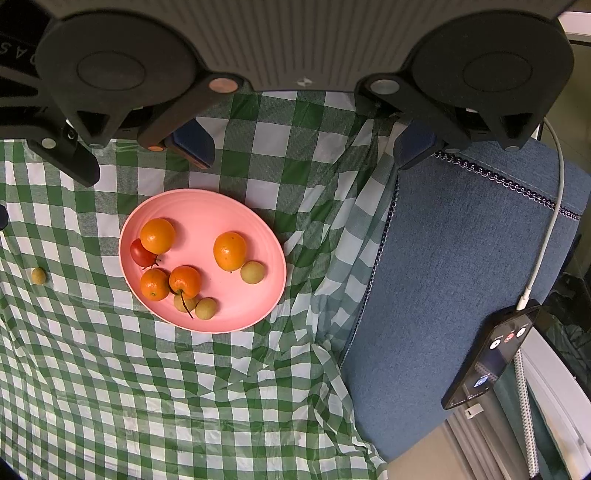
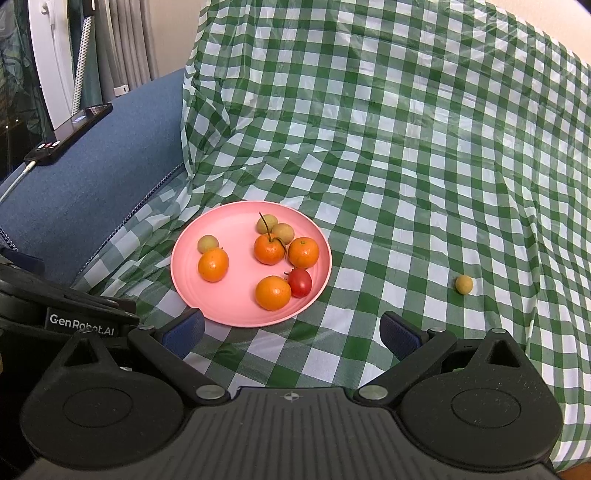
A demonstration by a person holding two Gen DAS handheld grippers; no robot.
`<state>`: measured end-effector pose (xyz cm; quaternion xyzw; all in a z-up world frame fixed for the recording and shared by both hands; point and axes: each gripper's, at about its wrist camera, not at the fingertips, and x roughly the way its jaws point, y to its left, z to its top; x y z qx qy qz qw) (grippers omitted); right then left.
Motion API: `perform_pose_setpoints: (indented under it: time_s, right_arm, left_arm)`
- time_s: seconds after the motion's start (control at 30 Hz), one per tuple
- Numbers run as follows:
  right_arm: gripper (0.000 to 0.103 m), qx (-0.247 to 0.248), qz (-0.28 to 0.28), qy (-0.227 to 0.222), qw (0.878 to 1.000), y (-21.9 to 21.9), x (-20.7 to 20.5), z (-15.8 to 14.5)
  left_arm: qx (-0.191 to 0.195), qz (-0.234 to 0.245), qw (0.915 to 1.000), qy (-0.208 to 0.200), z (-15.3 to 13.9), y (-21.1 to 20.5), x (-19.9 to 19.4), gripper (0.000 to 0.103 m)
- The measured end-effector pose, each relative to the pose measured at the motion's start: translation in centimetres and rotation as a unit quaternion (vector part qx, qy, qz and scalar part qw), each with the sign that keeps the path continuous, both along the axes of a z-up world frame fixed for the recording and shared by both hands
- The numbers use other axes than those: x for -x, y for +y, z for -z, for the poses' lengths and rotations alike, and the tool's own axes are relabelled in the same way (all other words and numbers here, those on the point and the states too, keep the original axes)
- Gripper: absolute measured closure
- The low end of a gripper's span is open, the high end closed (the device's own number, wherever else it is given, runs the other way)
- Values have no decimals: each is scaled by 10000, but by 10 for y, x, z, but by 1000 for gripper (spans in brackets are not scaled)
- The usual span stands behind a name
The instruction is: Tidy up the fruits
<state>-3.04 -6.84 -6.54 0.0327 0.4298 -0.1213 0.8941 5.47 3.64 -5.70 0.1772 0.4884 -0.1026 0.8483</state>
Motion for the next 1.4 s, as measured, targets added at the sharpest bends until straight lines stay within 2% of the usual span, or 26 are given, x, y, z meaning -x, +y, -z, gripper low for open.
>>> perform_pose_setpoints:
  time_s: [1.4]
  right_arm:
    - [2, -32, -6, -23, 10000, 1, 0, 0]
  left_arm:
    - [-4, -36, 10000, 42, 0, 0, 0, 0]
